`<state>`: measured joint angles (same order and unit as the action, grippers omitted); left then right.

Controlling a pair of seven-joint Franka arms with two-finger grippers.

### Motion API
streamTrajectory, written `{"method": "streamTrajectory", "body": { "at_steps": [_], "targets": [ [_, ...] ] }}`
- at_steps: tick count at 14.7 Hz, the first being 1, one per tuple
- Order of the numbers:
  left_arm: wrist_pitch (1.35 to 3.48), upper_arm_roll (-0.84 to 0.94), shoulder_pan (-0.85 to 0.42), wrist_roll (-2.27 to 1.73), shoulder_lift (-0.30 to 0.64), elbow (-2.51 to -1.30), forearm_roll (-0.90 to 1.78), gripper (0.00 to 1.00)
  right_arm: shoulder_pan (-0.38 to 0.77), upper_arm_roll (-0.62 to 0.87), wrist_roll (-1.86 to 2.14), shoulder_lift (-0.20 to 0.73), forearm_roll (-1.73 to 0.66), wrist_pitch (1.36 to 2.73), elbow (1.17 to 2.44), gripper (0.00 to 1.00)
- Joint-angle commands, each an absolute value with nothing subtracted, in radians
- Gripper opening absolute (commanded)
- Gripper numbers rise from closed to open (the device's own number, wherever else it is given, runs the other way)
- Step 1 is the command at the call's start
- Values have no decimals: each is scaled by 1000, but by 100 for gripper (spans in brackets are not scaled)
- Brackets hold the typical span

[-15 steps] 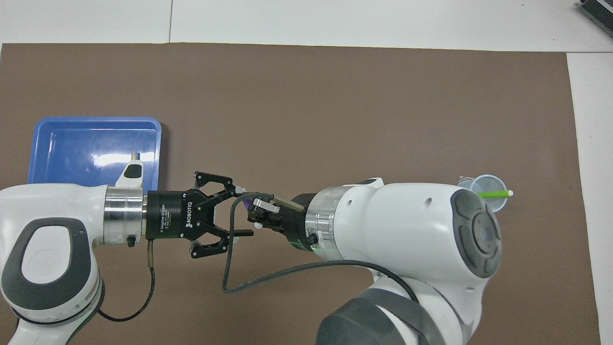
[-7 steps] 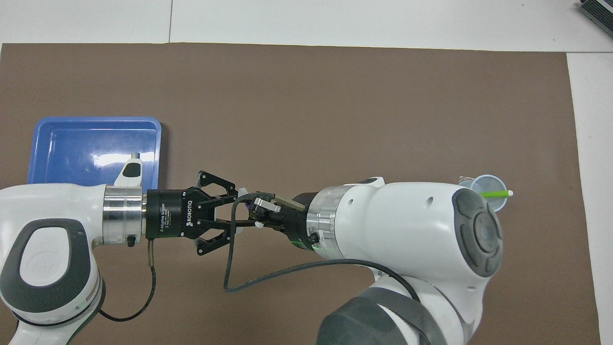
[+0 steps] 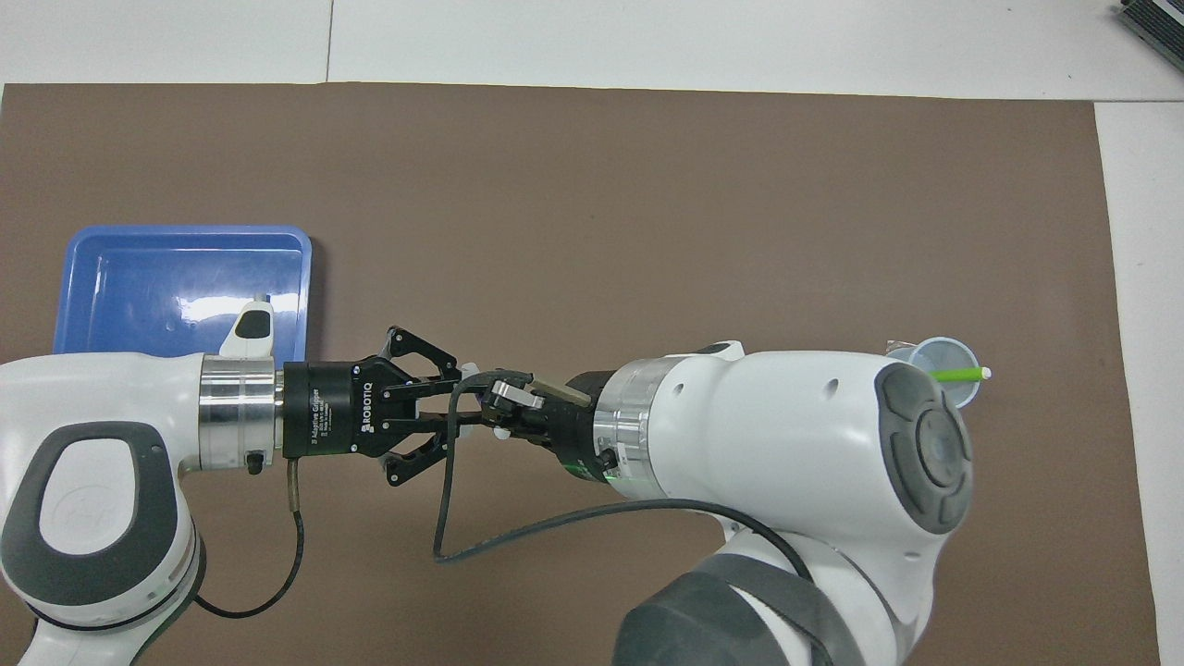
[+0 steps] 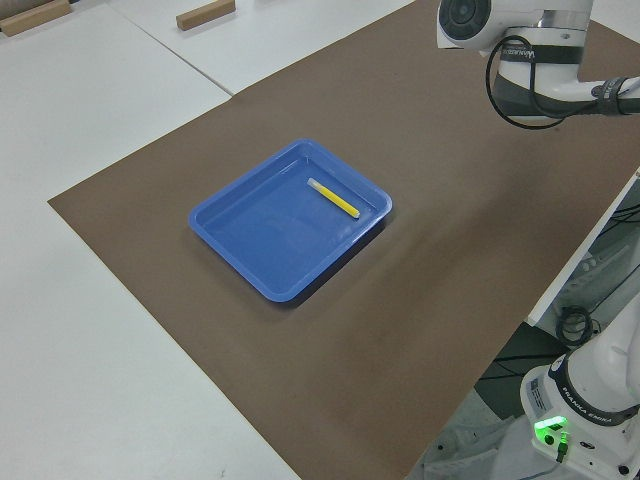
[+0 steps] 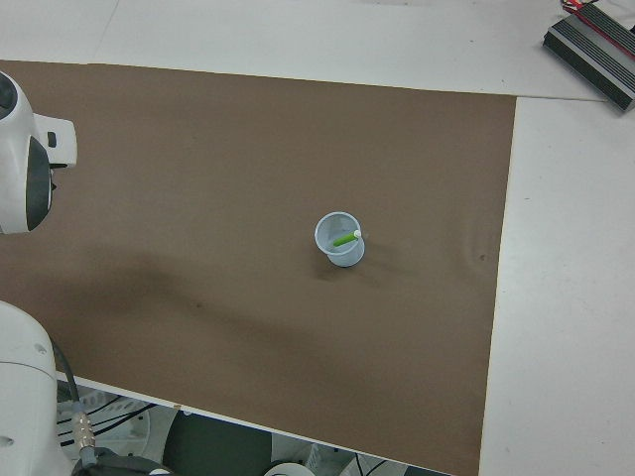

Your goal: Right arm passes pens to left for tray arrangement

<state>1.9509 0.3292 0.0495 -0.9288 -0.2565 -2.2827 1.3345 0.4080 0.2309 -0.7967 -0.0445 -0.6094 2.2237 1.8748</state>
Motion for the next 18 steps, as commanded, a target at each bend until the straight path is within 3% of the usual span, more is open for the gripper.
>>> {"method": "streamTrajectory", "body": {
  "at_steps": [1, 6, 7, 8, 9, 15, 18],
  "targets": [
    [1977, 342, 26, -945, -278, -2281, 1344, 0, 397, 236, -767, -69, -623, 2240, 1904, 0],
    [1974, 348, 28, -985, -281, -2281, 1341, 0, 396, 236, -775, -66, -623, 2238, 1902, 0],
    [1973, 348, 28, -988, -282, -2281, 1339, 0, 391, 236, -775, -66, -623, 2237, 1902, 17],
    [1971, 348, 28, -988, -282, -2281, 1339, 0, 384, 236, -776, -66, -623, 2235, 1901, 66],
    [1967, 348, 28, -989, -282, -2281, 1339, 0, 383, 236, -775, -64, -623, 2237, 1901, 100],
    [1960, 347, 31, -986, -285, -2281, 1336, 0, 319, 232, -651, -55, -534, 2235, 1893, 100],
    [1942, 350, 26, -962, -284, -2251, 1209, 0, 237, 232, -446, -57, -489, 2169, 1902, 100]
  ]
}}
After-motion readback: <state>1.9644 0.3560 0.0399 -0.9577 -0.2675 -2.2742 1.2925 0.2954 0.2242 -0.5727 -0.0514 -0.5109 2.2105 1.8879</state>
